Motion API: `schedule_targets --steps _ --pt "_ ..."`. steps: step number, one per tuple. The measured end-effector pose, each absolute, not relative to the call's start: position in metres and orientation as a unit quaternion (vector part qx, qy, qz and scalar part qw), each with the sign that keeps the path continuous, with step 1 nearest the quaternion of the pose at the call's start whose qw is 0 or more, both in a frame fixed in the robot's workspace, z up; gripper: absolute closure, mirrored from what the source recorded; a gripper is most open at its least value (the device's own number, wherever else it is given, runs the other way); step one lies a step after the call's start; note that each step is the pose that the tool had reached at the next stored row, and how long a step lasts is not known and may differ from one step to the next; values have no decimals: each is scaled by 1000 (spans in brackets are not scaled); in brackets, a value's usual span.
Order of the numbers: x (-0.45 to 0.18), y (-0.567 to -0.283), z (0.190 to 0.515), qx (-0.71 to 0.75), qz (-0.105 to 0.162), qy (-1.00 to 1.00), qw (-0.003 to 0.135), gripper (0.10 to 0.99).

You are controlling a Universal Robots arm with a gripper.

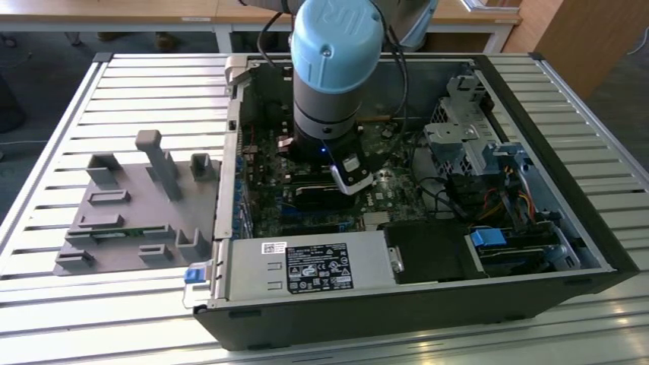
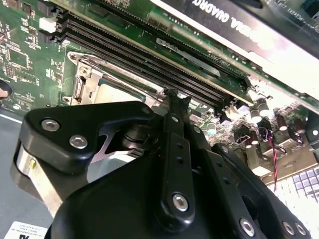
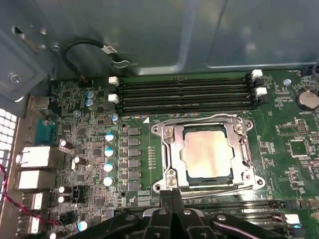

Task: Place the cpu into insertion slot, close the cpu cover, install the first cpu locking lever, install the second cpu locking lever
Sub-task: 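Install the second cpu locking lever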

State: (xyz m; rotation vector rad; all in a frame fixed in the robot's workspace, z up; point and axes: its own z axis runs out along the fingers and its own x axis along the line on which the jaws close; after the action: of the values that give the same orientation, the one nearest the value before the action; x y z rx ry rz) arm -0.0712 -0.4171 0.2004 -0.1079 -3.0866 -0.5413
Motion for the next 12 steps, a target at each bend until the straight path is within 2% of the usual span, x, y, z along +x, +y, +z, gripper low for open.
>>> schedule_targets --steps 12 --pt "-74 -417 192 -34 -180 -983 3 965"
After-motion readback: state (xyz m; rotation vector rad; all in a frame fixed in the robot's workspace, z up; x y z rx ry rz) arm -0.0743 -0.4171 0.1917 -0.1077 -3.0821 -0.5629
